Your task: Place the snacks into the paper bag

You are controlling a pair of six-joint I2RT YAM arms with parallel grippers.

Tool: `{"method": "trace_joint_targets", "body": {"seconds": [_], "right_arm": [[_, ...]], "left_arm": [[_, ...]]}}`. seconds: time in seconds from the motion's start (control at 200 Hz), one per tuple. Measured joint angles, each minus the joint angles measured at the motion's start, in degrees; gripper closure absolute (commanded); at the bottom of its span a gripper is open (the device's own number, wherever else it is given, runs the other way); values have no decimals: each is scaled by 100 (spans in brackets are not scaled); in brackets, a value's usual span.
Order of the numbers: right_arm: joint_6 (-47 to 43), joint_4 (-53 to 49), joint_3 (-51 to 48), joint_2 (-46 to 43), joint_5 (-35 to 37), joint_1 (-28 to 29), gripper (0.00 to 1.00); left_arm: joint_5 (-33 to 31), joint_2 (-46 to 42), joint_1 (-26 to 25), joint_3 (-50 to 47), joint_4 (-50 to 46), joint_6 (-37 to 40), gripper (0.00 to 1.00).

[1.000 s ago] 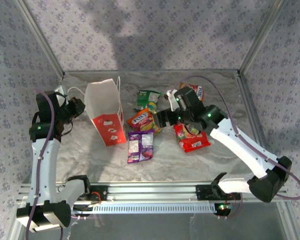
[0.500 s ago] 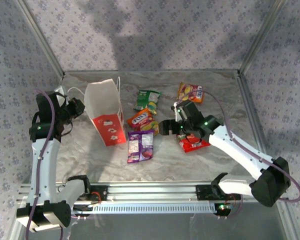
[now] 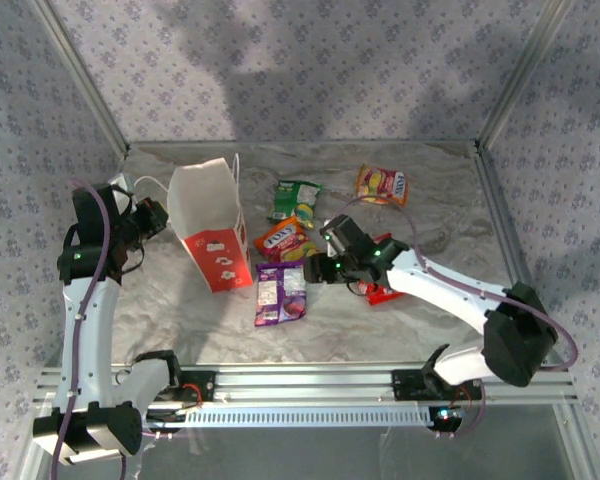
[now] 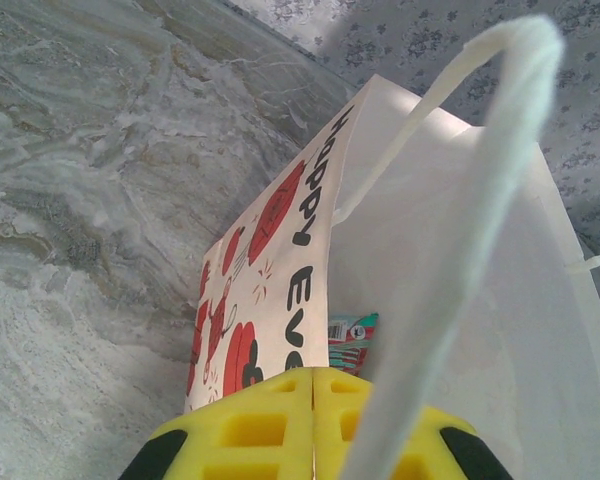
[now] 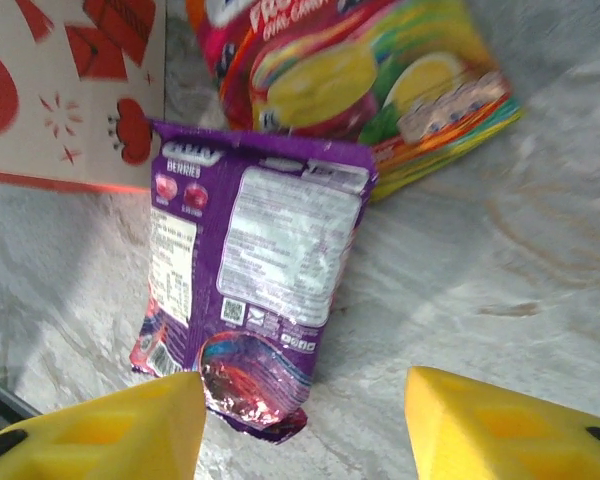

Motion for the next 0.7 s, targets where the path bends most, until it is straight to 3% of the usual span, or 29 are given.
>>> {"method": "trace_joint_targets", "body": {"seconds": [0.425,0.7], "right_arm": [[-28,-149,24,461,-647,337,64],[-267,-175,-87,750,-1132,592,62]], "left_arm": [[-15,-2,0,2,-26,42,94],[-17,0,-2,2,-28,59,94]]}}
